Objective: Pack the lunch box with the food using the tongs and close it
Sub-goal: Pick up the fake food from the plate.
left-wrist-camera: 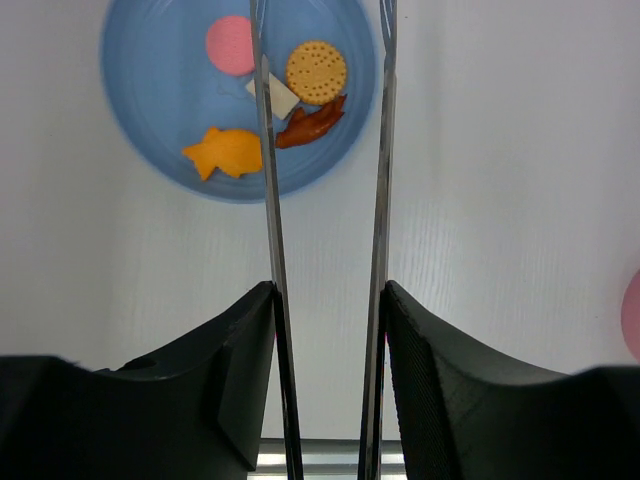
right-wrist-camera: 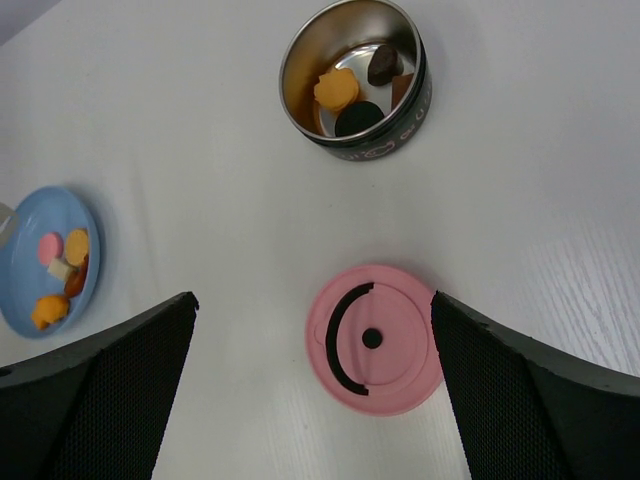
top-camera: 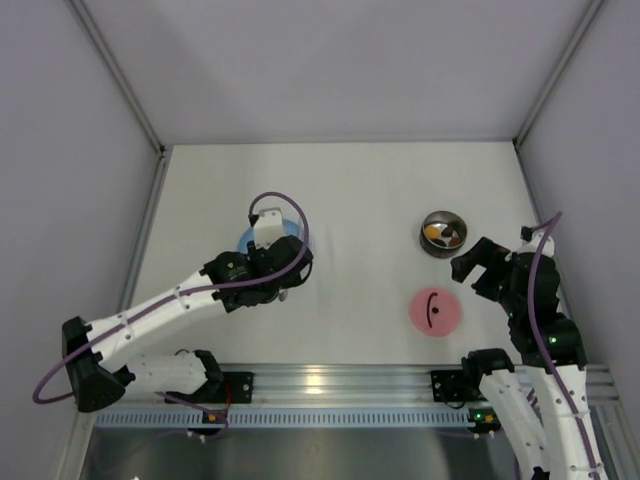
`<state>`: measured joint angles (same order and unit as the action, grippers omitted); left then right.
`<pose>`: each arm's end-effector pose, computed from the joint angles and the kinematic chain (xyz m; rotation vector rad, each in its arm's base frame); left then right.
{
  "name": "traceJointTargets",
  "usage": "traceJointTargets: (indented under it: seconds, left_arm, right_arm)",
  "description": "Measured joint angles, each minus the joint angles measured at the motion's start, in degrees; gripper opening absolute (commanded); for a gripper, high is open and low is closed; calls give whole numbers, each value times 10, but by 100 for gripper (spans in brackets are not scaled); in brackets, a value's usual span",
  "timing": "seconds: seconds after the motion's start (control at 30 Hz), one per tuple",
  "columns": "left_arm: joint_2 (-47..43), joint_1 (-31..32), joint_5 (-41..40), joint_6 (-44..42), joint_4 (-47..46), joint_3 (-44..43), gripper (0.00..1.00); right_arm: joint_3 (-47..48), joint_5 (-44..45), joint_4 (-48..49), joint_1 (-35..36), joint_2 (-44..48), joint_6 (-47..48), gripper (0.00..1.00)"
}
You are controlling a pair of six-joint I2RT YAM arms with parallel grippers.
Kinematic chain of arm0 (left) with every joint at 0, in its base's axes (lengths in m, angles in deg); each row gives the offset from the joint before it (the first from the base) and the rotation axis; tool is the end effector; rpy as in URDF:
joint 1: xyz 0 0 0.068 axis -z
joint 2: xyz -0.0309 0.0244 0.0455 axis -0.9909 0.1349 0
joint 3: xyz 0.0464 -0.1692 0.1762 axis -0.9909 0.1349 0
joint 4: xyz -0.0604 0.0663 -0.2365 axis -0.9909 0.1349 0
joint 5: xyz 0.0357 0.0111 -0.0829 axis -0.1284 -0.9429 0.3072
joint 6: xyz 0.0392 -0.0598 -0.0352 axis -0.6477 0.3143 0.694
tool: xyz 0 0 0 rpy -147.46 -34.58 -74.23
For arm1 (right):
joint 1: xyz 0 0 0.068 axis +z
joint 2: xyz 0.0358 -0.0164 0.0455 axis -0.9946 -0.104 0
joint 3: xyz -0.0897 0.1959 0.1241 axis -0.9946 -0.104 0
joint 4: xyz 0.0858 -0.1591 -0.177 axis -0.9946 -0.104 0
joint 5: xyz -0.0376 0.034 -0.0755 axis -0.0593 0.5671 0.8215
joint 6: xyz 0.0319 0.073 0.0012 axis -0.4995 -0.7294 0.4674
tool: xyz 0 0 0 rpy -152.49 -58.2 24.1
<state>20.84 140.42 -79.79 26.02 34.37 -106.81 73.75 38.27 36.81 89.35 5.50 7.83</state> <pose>0.1632 -0.1852 0.2690 -0.1222 2.3028 -0.1425 0.1342 0.0085 0.2792 0.4794 2.0387 0.3129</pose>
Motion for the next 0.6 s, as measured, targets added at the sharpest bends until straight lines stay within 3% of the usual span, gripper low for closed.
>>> traceJointTargets:
  seconds: [0.2,0.6]
  left_arm:
    - [-33,-40,-1,16,5,33,52]
    - [-16,-97,35,10,-29,103,52]
  right_arm:
    - [-6,-9,13,0,-3,0,100]
    - [-6,-16,17,0,-9,2,99]
